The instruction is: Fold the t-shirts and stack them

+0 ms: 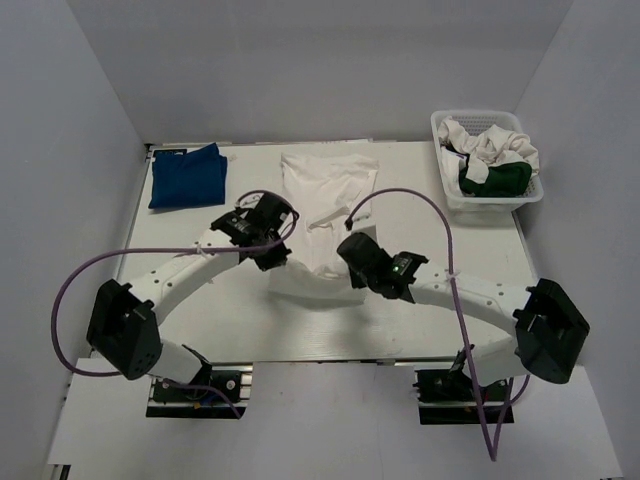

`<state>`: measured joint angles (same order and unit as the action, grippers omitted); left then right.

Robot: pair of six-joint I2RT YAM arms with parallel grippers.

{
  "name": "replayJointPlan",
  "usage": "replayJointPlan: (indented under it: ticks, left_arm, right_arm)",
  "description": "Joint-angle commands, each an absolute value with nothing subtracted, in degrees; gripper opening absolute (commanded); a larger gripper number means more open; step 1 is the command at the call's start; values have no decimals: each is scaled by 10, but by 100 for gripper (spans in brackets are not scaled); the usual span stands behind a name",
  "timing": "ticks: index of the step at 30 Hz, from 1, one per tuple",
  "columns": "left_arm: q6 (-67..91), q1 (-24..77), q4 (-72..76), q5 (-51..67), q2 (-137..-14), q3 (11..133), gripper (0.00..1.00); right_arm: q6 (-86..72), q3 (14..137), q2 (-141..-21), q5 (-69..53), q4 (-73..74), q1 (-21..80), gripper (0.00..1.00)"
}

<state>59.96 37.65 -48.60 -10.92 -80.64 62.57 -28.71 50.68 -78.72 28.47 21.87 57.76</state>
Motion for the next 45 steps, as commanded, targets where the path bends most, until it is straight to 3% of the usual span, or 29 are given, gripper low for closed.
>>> replayJointPlan:
  ticks: [1,8,20,21,22,23,24,25,26,29,30,31,39,45]
  left_arm:
    - [571,341,-480,-162,-845,684,0]
    - [517,295,-460,-149,-982,812,0]
    - [449,256,-400,-96,-1096,903,0]
    - [440,250,-395,-88,-1105,910,3]
    - [432,250,-395,-88,-1114,930,16]
    - [425,243,-395,-88,-1128,946,30]
    - [413,235,-402,-83,-1155,962,64]
    - [408,229,-411,-83,-1171,1006,71]
    - [397,219,-433,-77,-1200,1032,78]
    - [390,208,-495,-93,-1221,1134,87]
    - [390,202,-502,-108,-1221,1145,95]
    - [390,202,-502,-114,-1197,1134,98]
    - [390,197,-368,-50,-957,739,100]
    - [390,210,-309,32,-925,594,100]
  right_arm:
    - [-253,559,-800,316,162,522,0]
    - [-215,634,-888,275,133,446,0]
    - [-216,718,-998,186,141,374,0]
    - [-214,722,-1006,185,139,367,0]
    - [-214,722,-1016,185,134,365,16]
    - [-210,730,-1027,184,105,357,24]
    - [-205,738,-1034,181,103,349,36]
    - [-205,784,-1050,191,101,340,57]
    - [-201,804,-1071,194,105,330,67]
    - [-200,891,-1098,205,150,314,81]
    - [-193,895,-1095,196,151,310,84]
    - [-188,885,-1067,173,147,312,90]
    - [-218,618,-917,8,93,320,90]
    - [-325,457,-847,-72,40,316,90]
